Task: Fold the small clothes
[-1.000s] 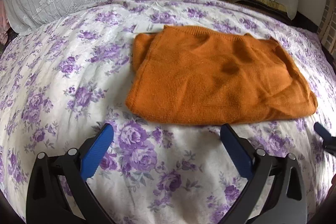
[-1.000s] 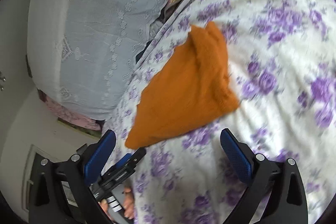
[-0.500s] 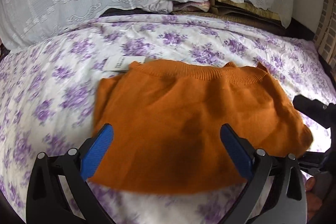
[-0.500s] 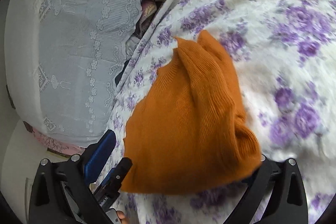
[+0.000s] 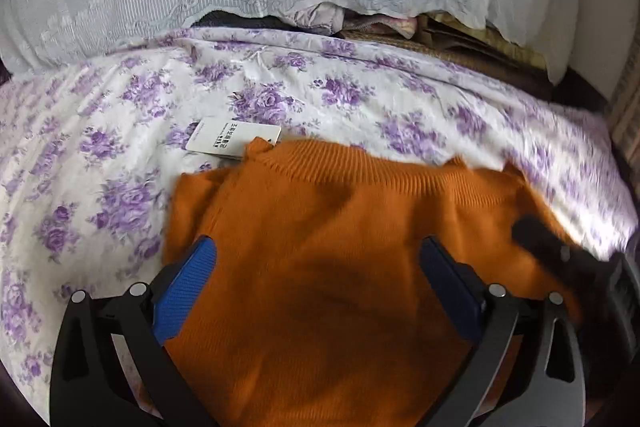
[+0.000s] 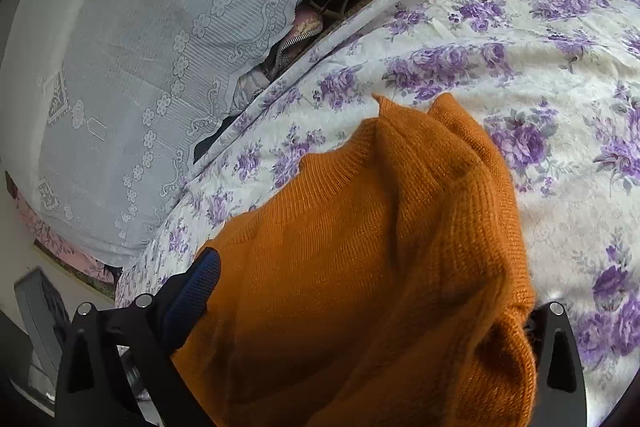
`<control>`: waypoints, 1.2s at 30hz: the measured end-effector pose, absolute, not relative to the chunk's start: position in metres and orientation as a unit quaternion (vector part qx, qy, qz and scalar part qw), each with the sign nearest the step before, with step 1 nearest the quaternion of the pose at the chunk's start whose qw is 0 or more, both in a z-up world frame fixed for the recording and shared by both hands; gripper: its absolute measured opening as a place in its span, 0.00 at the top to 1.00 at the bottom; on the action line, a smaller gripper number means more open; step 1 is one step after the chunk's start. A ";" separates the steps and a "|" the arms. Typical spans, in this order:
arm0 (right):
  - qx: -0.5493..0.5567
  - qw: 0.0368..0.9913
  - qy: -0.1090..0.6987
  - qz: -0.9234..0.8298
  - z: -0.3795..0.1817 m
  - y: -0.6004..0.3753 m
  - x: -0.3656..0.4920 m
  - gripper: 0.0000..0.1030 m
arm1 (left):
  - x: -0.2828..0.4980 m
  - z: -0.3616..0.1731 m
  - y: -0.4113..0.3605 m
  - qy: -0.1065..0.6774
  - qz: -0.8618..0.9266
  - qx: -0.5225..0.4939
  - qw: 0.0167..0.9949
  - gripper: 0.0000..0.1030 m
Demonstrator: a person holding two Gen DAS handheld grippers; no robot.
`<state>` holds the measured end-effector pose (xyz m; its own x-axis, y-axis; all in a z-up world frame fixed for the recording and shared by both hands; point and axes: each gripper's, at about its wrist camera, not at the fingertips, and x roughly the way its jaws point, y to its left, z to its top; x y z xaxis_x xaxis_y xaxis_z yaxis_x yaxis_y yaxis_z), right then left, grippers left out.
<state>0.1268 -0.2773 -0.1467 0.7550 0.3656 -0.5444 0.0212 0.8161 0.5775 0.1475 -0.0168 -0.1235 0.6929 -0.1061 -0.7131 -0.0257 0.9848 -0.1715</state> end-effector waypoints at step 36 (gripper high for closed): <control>0.379 0.866 0.315 0.084 -0.162 -0.314 0.123 0.63 | 0.150 -0.151 -0.036 0.418 -0.025 -0.025 0.908 0.04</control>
